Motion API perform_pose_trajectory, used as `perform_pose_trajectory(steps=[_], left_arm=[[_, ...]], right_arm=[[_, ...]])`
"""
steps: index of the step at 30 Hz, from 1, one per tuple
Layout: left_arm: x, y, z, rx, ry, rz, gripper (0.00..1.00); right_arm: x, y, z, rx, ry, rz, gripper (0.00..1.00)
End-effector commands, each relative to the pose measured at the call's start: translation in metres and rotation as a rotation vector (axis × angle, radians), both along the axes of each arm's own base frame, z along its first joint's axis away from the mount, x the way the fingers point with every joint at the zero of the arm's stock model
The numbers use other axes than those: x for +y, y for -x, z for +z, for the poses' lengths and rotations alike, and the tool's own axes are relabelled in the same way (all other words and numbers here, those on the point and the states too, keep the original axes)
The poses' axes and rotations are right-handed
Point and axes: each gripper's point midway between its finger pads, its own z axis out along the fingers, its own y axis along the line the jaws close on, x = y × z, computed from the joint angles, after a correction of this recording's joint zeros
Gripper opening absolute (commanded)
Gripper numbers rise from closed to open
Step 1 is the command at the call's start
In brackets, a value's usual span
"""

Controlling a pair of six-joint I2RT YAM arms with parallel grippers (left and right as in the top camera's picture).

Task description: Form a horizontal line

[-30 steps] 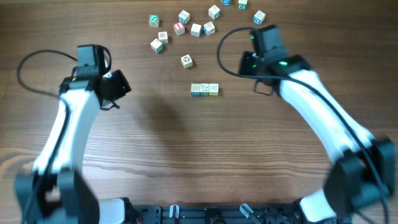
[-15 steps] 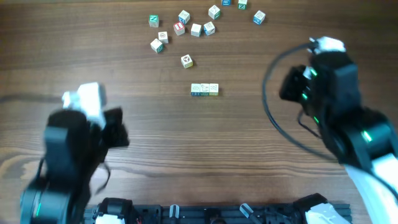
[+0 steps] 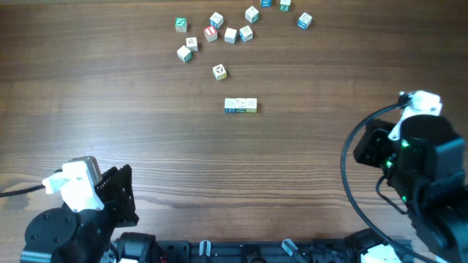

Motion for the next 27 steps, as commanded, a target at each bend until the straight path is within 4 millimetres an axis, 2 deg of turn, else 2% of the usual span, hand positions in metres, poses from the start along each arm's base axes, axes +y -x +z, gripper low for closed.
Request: perform_pose_trajectory(steps=[1,3,7,8,9,20,27], left_arm=[[0.002,0.005,-0.008,0.037,0.005,0.016,0.26],[0.003,0.008,-0.013,0.06,0.001,0.016,0.34],[0.003,0.012,-0.019,0.092,-0.003,0.016,0.55],[0.003,0.013,-0.02,0.095,-0.004,0.016,0.84],[0.003,0.013,-0.02,0.095,-0.004,0.016,1.0],[0.003,0.013,-0.02,0.095,-0.004,0.016,1.0],[0.003,0.013,-0.021,0.098,-0.004,0.016,1.0]], right_arm=[[-0.002,0.006,-0.048,0.144,-0.003,-0.052,0.05],[0.002,0.009,-0.056,0.174,-0.029,-0.044,0.05],[0.008,0.014,-0.055,0.182,-0.092,-0.044,0.05],[0.009,0.017,-0.054,0.18,-0.107,-0.042,0.05],[0.009,0.019,-0.053,0.177,-0.123,-0.048,0.05],[-0.003,0.052,-0.019,-0.003,-0.196,-0.041,0.05],[-0.004,0.056,-0.019,-0.004,-0.186,-0.033,0.04]])
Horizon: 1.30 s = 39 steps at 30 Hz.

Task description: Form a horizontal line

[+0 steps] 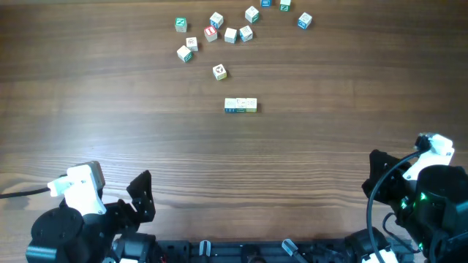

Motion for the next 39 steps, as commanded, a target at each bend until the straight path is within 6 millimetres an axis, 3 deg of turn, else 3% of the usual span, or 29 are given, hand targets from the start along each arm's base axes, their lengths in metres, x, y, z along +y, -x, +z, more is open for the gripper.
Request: perform_pose_trajectory(steps=[1,22,33,35,36,37,39], left_arm=[[0.001,0.001,0.0,0.001,-0.004,0.003,1.0],[0.002,0.007,-0.01,0.046,-0.01,0.003,1.0],[0.002,0.007,-0.01,0.047,-0.011,0.003,1.0],[0.002,0.007,-0.01,0.046,-0.01,0.003,1.0],[0.002,0.007,-0.01,0.046,-0.01,0.003,1.0],[0.002,0.007,-0.01,0.046,-0.01,0.003,1.0],[0.002,0.007,-0.01,0.046,-0.01,0.003,1.0]], right_arm=[[0.001,0.001,0.001,-0.004,-0.003,0.01,0.05],[-0.008,0.008,0.033,-0.205,0.16,0.107,0.05],[0.022,0.013,0.038,-0.232,0.093,0.279,0.09],[0.024,0.011,0.043,-0.249,0.076,0.272,0.2],[0.023,0.011,0.042,-0.243,0.06,0.262,0.36],[0.023,0.011,0.042,-0.234,0.039,0.248,1.0],[0.023,0.013,0.038,-0.205,-0.007,0.217,1.0]])
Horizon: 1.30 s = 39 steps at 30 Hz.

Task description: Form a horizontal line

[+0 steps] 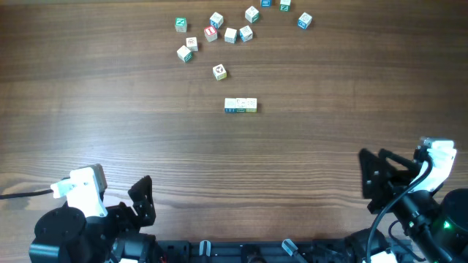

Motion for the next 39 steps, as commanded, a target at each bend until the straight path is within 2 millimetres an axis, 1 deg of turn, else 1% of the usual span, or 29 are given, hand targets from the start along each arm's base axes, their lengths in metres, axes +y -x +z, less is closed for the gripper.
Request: perform_pose_trajectory(steps=[1,5,10,14,19,22,24,27,29,32,34,39], left_arm=[[0.001,0.0,0.001,-0.005,-0.004,0.003,1.0],[0.001,0.0,0.001,-0.005,-0.004,0.003,1.0],[0.001,0.0,0.001,-0.005,-0.004,0.003,1.0],[0.001,0.0,0.001,-0.005,-0.004,0.003,1.0],[0.001,0.0,0.001,-0.005,-0.004,0.003,1.0],[0.001,0.0,0.001,-0.005,-0.004,0.003,1.0],[0.001,0.0,0.001,-0.005,-0.004,0.003,1.0],[0.001,0.0,0.001,-0.005,-0.004,0.003,1.0],[0.001,0.0,0.001,-0.005,-0.004,0.003,1.0],[0.001,0.0,0.001,-0.005,-0.004,0.003,1.0],[0.001,0.0,0.001,-0.005,-0.004,0.003,1.0],[0.001,0.0,0.001,-0.005,-0.004,0.003,1.0]], right_arm=[[0.002,0.006,-0.003,0.049,-0.108,-0.033,1.0],[0.002,0.008,-0.007,0.102,-0.21,-0.093,1.0],[0.0,0.01,-0.012,0.124,-0.207,-0.106,1.0],[-0.021,0.005,-0.012,0.083,-0.123,-0.194,1.0],[-0.046,0.0,-0.011,0.039,-0.066,-0.329,1.0],[-0.06,-0.005,-0.008,-0.034,-0.046,-0.401,1.0],[-0.058,-0.013,-0.004,-0.12,-0.025,-0.378,1.0],[-0.049,-0.028,0.001,-0.264,-0.025,-0.315,1.0],[-0.044,-0.038,0.0,-0.348,-0.017,-0.271,1.0],[-0.043,-0.05,-0.008,-0.432,-0.018,-0.247,1.0],[-0.045,-0.054,-0.02,-0.466,-0.026,-0.257,0.99],[-0.05,-0.056,-0.04,-0.559,-0.039,-0.289,1.0]])
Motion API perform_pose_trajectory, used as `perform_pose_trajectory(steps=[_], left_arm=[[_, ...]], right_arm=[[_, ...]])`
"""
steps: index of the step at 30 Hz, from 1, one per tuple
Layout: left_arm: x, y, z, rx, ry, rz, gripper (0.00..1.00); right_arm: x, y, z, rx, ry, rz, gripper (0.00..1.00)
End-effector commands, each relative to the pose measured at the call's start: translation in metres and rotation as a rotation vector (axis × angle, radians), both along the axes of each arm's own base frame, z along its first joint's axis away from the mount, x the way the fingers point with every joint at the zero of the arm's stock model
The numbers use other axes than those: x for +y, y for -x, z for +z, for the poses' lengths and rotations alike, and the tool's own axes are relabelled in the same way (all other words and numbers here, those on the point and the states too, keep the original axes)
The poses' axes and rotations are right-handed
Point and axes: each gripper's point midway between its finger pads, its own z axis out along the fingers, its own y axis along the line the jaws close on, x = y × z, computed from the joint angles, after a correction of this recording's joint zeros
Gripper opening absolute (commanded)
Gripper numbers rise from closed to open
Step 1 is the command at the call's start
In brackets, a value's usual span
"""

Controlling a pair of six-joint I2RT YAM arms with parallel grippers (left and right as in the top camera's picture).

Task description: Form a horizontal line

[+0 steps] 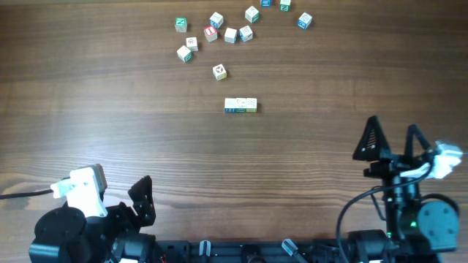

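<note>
A short horizontal row of small white cubes (pixel 240 106) lies touching side by side at mid-table. One loose cube (pixel 219 71) sits just above-left of it. Several more loose cubes (pixel 231 34) are scattered along the far edge. My left gripper (pixel 142 196) is at the near left edge, far from all the cubes and seen side-on, so its jaws do not show. My right gripper (pixel 393 142) is at the near right. Its two pointed fingers (pixel 373 137) are spread apart and aim toward the far side, with nothing between them.
The wooden table (pixel 110 109) fills the overhead view. The arm bases and cables occupy the near edge at both corners. A few of the loose cubes (pixel 285 4) lie partly cut off by the top edge of the frame.
My right gripper, which pointed left near the right edge, now points toward the far side with both fingers spread. The left arm and all the cubes are unchanged.
At first the right arm stood further up the right side, and the left gripper was near the front left. Both then sat lower, at the front edge. The right wrist later turned to face the far side. The cubes never moved.
</note>
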Motion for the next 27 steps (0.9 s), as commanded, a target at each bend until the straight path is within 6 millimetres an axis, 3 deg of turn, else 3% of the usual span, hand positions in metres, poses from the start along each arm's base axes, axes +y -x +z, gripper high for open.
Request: perform_pose_trajectory(steps=[1,7,13,17,27], left_arm=[[0.001,0.0,0.001,-0.005,-0.004,0.003,1.0],[0.001,0.0,0.001,-0.005,-0.004,0.003,1.0],[0.001,0.0,0.001,-0.005,-0.004,0.003,1.0],[0.001,0.0,0.001,-0.005,-0.004,0.003,1.0],[0.001,0.0,0.001,-0.005,-0.004,0.003,1.0]], right_arm=[[0.003,0.003,-0.012,-0.082,0.025,0.02,1.0],[0.003,0.0,-0.037,-0.146,0.017,0.016,1.0],[-0.016,-0.013,-0.088,-0.069,-0.139,-0.089,1.0],[-0.017,-0.019,-0.113,-0.041,-0.148,-0.096,1.0],[-0.019,-0.019,-0.122,0.01,-0.004,-0.109,1.0]])
